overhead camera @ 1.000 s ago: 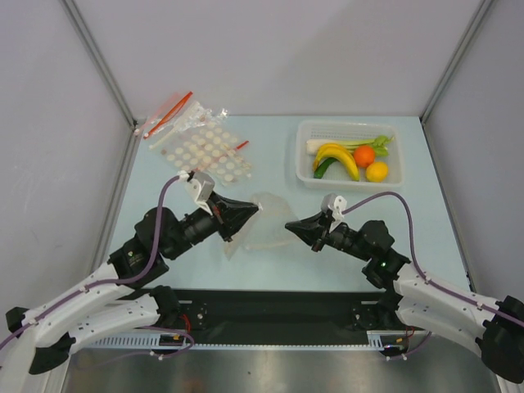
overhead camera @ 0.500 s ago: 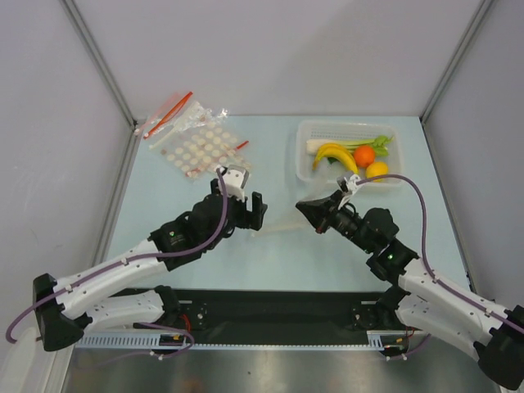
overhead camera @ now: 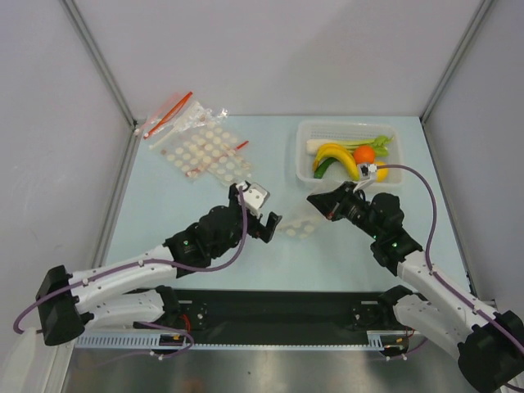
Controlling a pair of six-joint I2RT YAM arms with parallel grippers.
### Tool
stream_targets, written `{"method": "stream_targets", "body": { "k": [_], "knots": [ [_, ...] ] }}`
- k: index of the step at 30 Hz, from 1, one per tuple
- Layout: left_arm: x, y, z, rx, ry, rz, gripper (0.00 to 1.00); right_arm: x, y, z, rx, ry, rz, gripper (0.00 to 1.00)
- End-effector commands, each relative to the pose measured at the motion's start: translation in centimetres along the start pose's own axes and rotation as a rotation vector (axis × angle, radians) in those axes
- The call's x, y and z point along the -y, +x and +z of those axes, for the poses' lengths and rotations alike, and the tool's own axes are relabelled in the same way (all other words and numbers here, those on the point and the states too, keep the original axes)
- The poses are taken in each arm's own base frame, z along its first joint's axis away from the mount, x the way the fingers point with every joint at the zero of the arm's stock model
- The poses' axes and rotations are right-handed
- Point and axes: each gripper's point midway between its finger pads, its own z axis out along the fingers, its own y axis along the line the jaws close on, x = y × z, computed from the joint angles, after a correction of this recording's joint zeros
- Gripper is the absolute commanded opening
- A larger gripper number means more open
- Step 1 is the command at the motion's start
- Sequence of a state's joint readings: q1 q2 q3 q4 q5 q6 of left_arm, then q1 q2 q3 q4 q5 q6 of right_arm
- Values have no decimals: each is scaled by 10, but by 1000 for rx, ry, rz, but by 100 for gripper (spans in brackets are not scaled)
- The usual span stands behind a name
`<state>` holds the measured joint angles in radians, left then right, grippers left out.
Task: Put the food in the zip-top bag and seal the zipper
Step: Pick up the zipper food storage bag at the center of the board.
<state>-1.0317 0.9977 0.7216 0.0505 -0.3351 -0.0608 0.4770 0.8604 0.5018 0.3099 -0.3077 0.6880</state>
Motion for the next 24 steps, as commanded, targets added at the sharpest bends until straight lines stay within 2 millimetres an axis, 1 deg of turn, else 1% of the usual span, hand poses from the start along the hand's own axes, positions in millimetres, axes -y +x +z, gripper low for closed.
{"method": "stream_targets", "body": {
  "k": [1,2,4,5,6,7,8,9,11,12,13,14,15,16,17,19,21,24],
  "knots": [
    [15,-13,9,94,54,112,94,-27,-19,-1,30,-74,77,0],
    [19,-8,13,82,58,132,94,-28,-20,-2,34,-79,83,0],
    [25,-6,17,81,71,178,93,-29,-20,-2,34,-80,90,0],
    [32,-6,18,81,87,194,92,-29,-21,-2,35,-81,94,0],
    [36,1,22,61,91,216,91,-29,-20,-2,35,-81,95,0],
    [39,4,24,55,99,247,91,-30,-21,-2,36,-82,93,0],
    [48,4,24,54,117,266,90,-29,-21,-2,36,-78,98,0],
    [49,12,29,32,96,290,89,-28,-20,-1,34,-78,100,0],
    [55,12,33,23,79,327,89,-29,-20,-1,32,-80,101,0],
    [52,20,39,-4,44,344,88,-28,-19,-1,30,-80,101,0],
    [52,23,41,-19,40,354,87,-29,-19,-1,30,-82,101,0],
    [53,20,44,-20,32,353,82,-29,-19,-1,31,-83,100,0],
    [53,21,47,-29,22,356,79,-29,-19,-1,29,-82,102,0],
    [49,26,51,-49,-14,355,74,-30,-20,-1,34,-84,99,0],
    [48,24,52,-56,-25,356,64,-29,-20,-1,32,-84,100,0],
    [48,22,53,-58,-36,349,60,-29,-20,-1,33,-81,99,0],
    [51,22,52,-57,-16,341,60,-28,-20,-1,34,-76,100,0],
    [59,15,44,-34,52,309,66,-27,-20,0,36,-70,98,0]
  ]
}}
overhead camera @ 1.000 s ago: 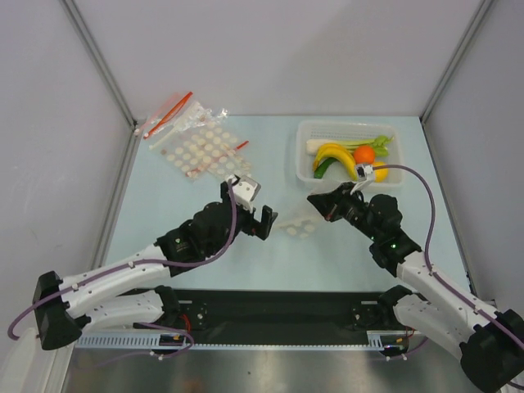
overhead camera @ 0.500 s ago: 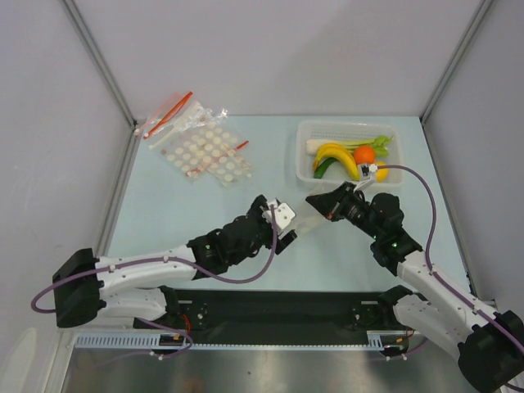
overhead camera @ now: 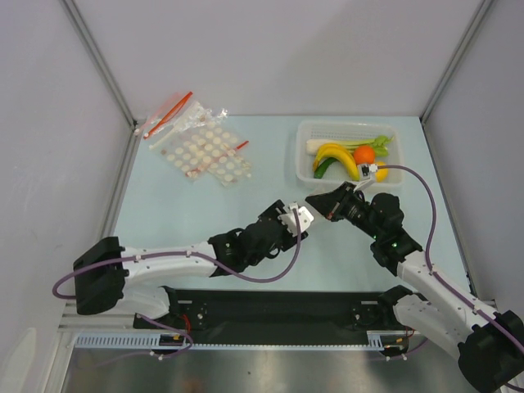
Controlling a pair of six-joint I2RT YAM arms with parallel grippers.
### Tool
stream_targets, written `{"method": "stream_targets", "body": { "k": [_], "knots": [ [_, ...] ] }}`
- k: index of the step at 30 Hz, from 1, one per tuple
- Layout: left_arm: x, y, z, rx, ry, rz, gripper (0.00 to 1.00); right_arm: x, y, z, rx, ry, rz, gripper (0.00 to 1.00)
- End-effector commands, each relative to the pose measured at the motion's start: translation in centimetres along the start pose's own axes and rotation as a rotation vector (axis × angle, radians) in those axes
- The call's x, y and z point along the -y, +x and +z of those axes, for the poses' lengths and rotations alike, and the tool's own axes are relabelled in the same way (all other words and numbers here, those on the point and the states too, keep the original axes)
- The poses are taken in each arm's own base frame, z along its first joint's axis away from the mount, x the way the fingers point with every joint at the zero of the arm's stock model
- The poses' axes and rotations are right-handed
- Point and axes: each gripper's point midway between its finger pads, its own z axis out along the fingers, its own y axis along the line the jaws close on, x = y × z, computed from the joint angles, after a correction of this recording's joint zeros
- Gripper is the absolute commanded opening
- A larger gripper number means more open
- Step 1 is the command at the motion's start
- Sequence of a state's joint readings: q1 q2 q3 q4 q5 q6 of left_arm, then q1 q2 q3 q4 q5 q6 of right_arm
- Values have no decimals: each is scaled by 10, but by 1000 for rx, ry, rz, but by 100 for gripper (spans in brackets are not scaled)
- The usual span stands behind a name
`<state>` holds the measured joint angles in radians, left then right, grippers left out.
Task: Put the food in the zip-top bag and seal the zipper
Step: Pick up the zipper food storage bag at the center of the board, then open the zipper of the food storage bag.
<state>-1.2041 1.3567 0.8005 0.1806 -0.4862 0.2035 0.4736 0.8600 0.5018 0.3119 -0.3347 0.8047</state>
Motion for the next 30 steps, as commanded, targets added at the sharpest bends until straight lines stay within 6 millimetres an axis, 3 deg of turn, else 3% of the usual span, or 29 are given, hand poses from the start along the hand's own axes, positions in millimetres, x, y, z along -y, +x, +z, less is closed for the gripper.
{"method": "stream_targets", "body": {
  "k": [1,6,9,13,14,20,22,24,26,30],
  "knots": [
    [-3,-33,-12,95,37,-67,71,-20,-19,1,49,-52,-17,0],
    [-7,-47,-27,171,55,-106,75,-20,-20,0,52,-51,-21,0],
    [-11,-44,-25,159,33,-108,58,-20,-20,0,54,-51,-20,0],
    [-7,-38,-16,117,28,-87,51,-20,-19,1,52,-53,-19,0],
    [-5,-39,-15,110,34,-83,51,-20,-20,1,52,-53,-19,0],
    [1,-44,-23,151,92,-87,72,-20,-20,1,53,-52,-19,0],
    [2,-44,-25,162,104,-81,74,-21,-19,0,52,-57,-20,0],
    [0,-45,-27,168,93,-84,74,-21,-19,0,52,-57,-19,0],
    [-7,-43,-25,153,50,-95,64,-20,-19,0,52,-57,-20,0],
    [-6,-37,-16,110,32,-77,57,-21,-19,0,52,-58,-18,0]
  ]
}}
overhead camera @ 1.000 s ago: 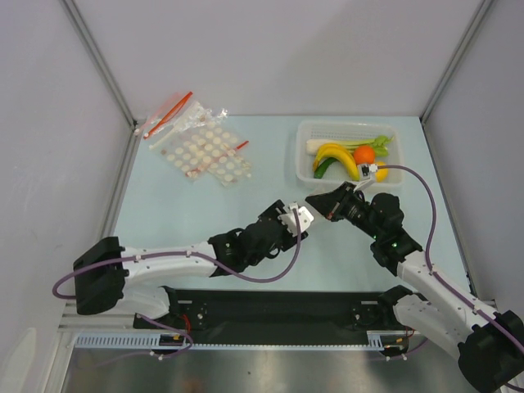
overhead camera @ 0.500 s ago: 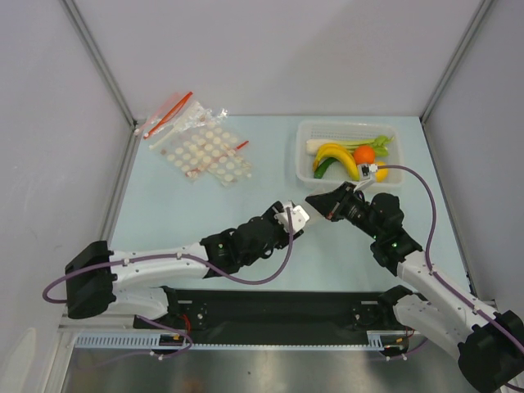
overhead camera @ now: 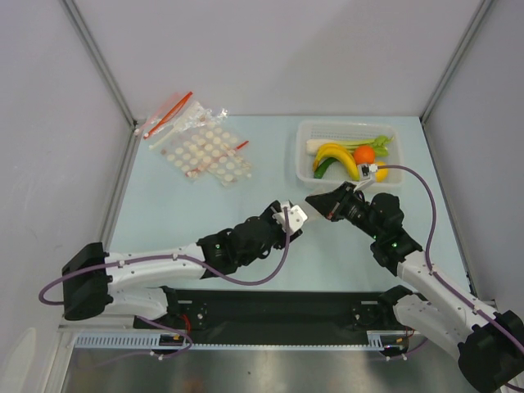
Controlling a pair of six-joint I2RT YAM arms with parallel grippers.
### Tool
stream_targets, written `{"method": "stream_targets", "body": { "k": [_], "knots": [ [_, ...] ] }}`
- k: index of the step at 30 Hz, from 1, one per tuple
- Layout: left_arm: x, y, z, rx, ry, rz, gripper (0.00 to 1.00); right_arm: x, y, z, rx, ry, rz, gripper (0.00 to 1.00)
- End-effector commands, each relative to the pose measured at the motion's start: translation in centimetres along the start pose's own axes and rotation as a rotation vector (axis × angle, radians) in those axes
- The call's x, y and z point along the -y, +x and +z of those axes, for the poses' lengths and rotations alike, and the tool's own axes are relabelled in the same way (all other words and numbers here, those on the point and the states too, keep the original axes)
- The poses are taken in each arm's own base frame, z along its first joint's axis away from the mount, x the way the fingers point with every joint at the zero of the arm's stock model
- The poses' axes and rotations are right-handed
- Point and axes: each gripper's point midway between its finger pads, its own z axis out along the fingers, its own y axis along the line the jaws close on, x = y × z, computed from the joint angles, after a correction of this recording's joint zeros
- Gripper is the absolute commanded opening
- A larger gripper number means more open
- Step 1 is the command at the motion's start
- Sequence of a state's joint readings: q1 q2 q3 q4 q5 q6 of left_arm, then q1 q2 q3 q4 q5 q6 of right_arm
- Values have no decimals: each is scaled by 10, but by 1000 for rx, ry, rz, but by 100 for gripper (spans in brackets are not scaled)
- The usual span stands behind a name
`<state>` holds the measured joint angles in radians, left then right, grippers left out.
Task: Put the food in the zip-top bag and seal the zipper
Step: Open the zipper of the food storage bag.
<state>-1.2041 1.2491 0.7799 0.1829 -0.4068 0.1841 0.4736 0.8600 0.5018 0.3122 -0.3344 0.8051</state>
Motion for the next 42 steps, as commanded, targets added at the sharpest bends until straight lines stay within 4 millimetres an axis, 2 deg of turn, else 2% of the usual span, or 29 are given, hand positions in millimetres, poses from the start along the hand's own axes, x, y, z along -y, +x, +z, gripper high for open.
{"method": "stream_targets", "body": {
  "k": [1,4,7,9,11,13,21,24,30,33,34,36,37,38,39,40,42],
  "knots": [
    [-4,-8,9,-6,-37,-10,56,-21,-19,0,51,-61,-18,0],
    [-7,-2,13,-37,-66,2,51,-21,-19,0,51,-61,-17,0],
    [-9,-4,13,-36,-80,1,42,-21,-19,0,53,-62,-17,0],
    [-12,-5,11,-32,-90,-3,40,-21,-19,0,52,-61,-17,0],
    [-13,-5,10,-31,-91,-1,45,-20,-18,0,51,-59,-16,0],
    [-8,-5,10,-29,-63,2,57,-20,-18,0,52,-58,-15,0],
    [-7,-1,14,-48,-72,5,57,-21,-19,0,54,-61,-16,0],
    [-13,0,14,-58,-109,7,49,-21,-19,0,55,-62,-16,0],
    [-19,-1,13,-59,-142,1,24,-20,-19,0,55,-60,-17,0],
    [-20,-1,12,-56,-141,-3,17,-19,-19,0,58,-56,-17,0],
    [-20,-2,12,-54,-140,-5,9,-19,-20,0,61,-53,-15,2],
    [-20,-4,11,-51,-140,-17,0,-19,-20,0,69,-57,-18,18],
    [-21,-4,11,-49,-140,-30,0,-23,-24,-1,92,-82,-26,34],
    [-20,-7,10,-41,-130,-73,0,-21,-22,-2,96,-86,-28,42],
    [-29,-3,11,-57,-134,-100,0,-21,-24,-3,115,-87,-28,50],
    [-26,-4,12,-54,-91,-129,0,-22,-25,-4,125,-88,-26,62],
    [-42,-6,9,-40,-95,-205,0,-21,-30,-9,159,-81,-42,69]
  ]
}}
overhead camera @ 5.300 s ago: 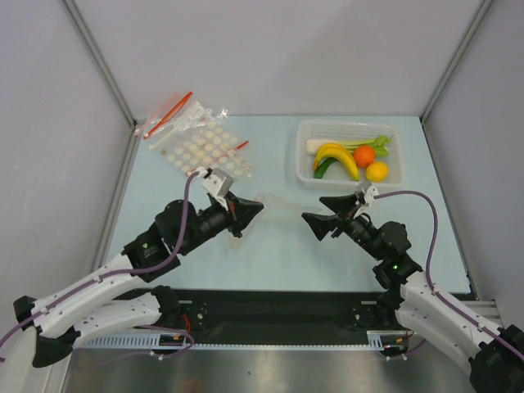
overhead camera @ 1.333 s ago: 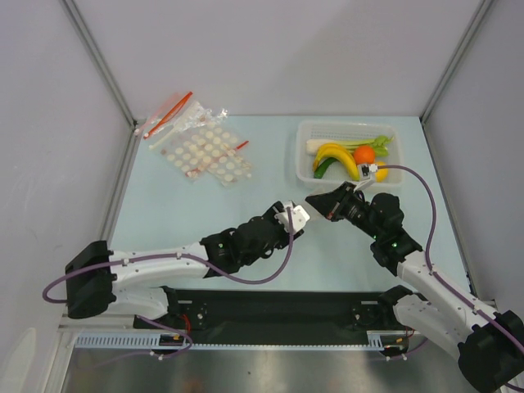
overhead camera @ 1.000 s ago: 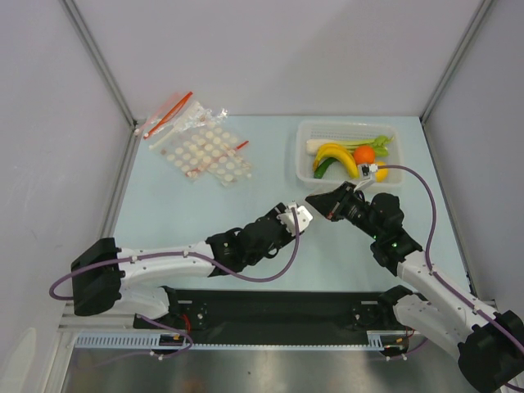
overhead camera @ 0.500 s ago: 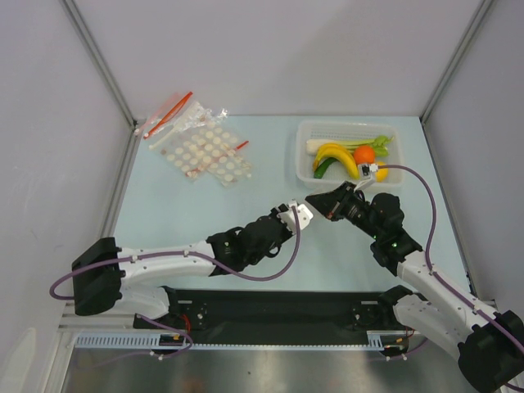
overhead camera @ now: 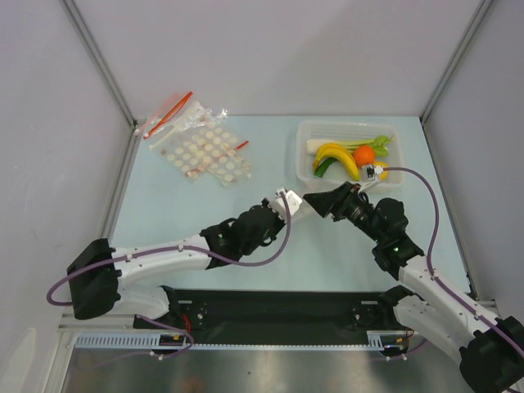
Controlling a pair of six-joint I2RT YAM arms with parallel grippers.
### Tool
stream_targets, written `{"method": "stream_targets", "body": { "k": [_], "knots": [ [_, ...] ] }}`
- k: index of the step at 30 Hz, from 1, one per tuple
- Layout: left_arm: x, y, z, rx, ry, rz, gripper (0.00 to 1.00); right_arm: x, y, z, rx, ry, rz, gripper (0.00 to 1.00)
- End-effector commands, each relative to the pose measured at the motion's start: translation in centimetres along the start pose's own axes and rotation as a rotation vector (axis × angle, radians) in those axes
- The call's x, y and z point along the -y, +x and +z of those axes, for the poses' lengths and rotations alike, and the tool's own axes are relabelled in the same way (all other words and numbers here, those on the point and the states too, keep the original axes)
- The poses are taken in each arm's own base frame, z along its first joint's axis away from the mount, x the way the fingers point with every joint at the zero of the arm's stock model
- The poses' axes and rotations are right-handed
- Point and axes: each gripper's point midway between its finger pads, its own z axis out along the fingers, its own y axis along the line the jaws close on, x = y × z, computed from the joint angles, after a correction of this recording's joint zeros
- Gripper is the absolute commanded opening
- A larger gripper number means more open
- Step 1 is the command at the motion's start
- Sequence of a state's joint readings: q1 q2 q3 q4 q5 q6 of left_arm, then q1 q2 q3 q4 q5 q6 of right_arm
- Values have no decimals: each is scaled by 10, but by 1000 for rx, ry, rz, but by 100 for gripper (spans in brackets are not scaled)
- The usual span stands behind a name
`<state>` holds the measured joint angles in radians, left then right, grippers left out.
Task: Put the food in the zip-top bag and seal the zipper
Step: Open the zipper of the food storage bag.
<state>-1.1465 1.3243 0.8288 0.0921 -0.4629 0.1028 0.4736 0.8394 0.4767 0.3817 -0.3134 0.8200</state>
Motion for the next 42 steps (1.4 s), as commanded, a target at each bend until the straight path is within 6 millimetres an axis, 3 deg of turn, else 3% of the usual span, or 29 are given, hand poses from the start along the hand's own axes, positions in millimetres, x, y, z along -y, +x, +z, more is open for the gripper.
{"method": "stream_targets", "body": {
  "k": [1,2,3,6,9,16,19,27,28,31,41,42],
  "knots": [
    [-23,-33,-8,82,20,-173,0,-16,-24,-7,117,-52,-46,73],
    [-17,-34,-10,87,75,-226,0,-16,-25,-11,132,-55,-52,73],
    [-26,-37,-14,100,77,-256,0,-16,-25,-12,137,-59,-73,70],
    [-25,-44,-22,117,144,-338,0,-27,-20,-16,112,-123,-160,65],
    [-14,-52,-30,132,225,-381,0,-37,-11,-12,65,-169,-202,59],
    [3,-69,-47,159,355,-430,0,-60,33,8,-103,-240,-324,56],
    [6,-70,-48,157,372,-438,0,-60,47,14,-131,-211,-374,52],
    [3,-75,-56,185,373,-448,0,-51,37,15,-66,-129,-382,28],
    [3,-75,-56,188,372,-450,1,-47,36,16,-64,-111,-381,18],
    [-3,-76,-58,201,343,-457,0,-39,32,18,-46,-58,-374,0],
    [-43,-64,-56,185,112,-488,1,-19,15,15,13,75,-344,0],
    [-44,-55,-54,149,91,-482,1,-16,14,15,13,85,-341,0]
  ]
}}
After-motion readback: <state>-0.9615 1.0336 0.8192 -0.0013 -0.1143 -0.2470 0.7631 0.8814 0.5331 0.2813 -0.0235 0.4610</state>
